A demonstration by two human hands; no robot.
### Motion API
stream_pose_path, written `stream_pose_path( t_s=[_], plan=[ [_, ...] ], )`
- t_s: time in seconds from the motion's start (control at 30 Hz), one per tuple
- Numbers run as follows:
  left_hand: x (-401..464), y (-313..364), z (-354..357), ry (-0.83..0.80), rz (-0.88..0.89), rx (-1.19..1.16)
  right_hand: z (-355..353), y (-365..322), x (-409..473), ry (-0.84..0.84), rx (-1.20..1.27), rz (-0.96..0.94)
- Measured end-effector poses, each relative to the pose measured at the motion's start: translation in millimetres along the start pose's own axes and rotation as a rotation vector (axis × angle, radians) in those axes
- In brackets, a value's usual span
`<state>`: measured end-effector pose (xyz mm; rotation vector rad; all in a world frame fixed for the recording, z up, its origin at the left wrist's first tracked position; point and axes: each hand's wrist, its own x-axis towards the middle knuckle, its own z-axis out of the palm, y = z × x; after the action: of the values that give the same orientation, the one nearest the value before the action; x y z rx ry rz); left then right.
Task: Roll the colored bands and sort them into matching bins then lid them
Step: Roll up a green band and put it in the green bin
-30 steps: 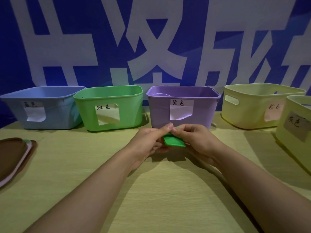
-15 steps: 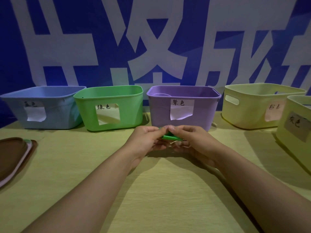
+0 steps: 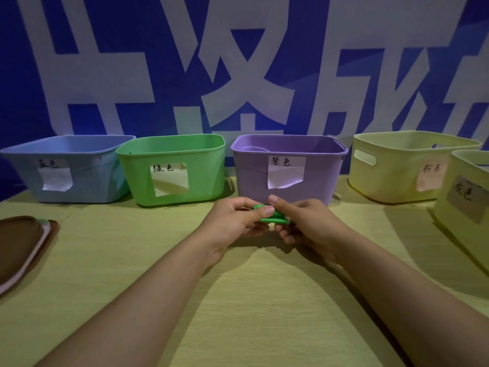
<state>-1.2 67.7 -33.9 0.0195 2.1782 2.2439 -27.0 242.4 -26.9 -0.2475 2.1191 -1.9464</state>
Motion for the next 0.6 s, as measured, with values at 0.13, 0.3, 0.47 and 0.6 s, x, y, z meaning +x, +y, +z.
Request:
stream_pose_path(
  t_s=[0.13,0.3,0.47,0.6],
  plan=[
    [-1.2,-0.1,-0.1,-0.018,-0.038,-0.025,-1.9,1.7,2.5,-0.001,-0.017,-0.024],
    [-3.5,1.6,0.7,-0.04,-0.064,-0.047,-3.8,3.9,5.4,-0.022,0.007,-0.044],
    [-4.5,6.8,3.1,0.003,-0.099,-0.083,-6.2,4.7,7.4,-0.061,0.011,-0.101],
    [-4.8,5.6,1.6,0.039,-0.111,-0.056,-5.5,4.3,8.2,-0.064,-0.007,-0.152]
  ],
)
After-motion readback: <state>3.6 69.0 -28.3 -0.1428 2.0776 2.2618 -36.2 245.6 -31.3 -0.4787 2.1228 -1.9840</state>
